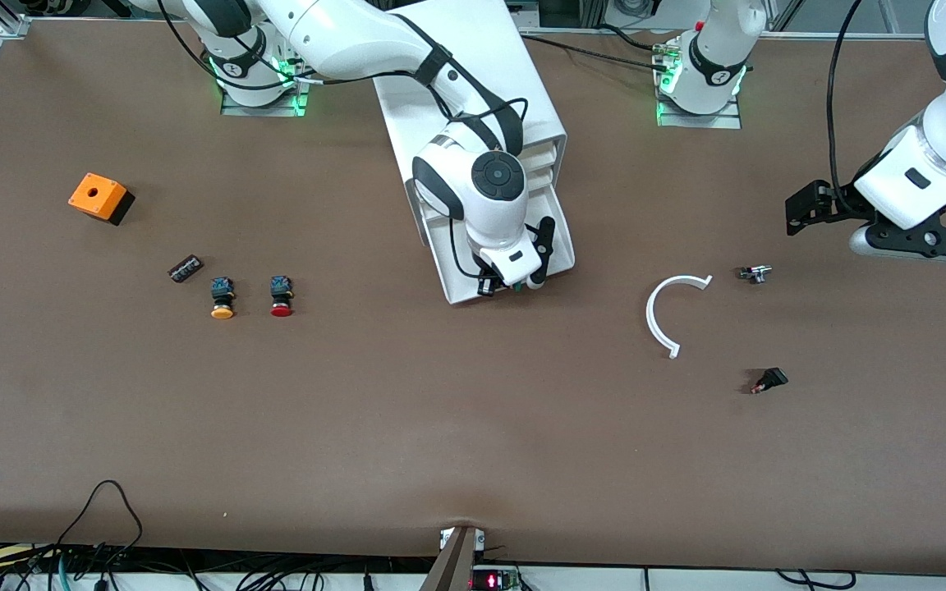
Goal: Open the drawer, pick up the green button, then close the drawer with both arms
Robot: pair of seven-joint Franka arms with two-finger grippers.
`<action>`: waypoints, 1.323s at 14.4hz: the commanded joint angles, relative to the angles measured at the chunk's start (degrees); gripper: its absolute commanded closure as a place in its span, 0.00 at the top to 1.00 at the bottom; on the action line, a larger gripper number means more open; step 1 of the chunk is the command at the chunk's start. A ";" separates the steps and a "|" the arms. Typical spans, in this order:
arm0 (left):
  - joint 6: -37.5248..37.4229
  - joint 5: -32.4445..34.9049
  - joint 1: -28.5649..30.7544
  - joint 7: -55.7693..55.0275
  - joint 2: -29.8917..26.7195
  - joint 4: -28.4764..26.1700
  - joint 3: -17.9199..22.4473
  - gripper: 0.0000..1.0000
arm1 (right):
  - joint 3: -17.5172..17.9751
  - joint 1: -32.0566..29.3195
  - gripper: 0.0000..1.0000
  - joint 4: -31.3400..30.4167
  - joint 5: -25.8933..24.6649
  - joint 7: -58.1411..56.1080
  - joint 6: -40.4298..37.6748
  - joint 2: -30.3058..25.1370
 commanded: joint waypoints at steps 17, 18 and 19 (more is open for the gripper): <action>-1.21 -0.76 0.29 -3.05 -0.62 0.35 -0.39 1.00 | -0.16 0.97 0.29 6.14 -1.35 1.26 -10.78 -1.70; -1.21 -0.76 0.29 -3.05 -0.53 0.35 -0.39 1.00 | -0.60 0.80 0.28 6.14 -1.44 1.26 -11.13 -2.49; -1.21 -0.76 0.29 -3.05 -0.44 0.35 -0.39 1.00 | -1.38 0.45 0.28 6.14 -1.36 1.17 -11.13 -3.10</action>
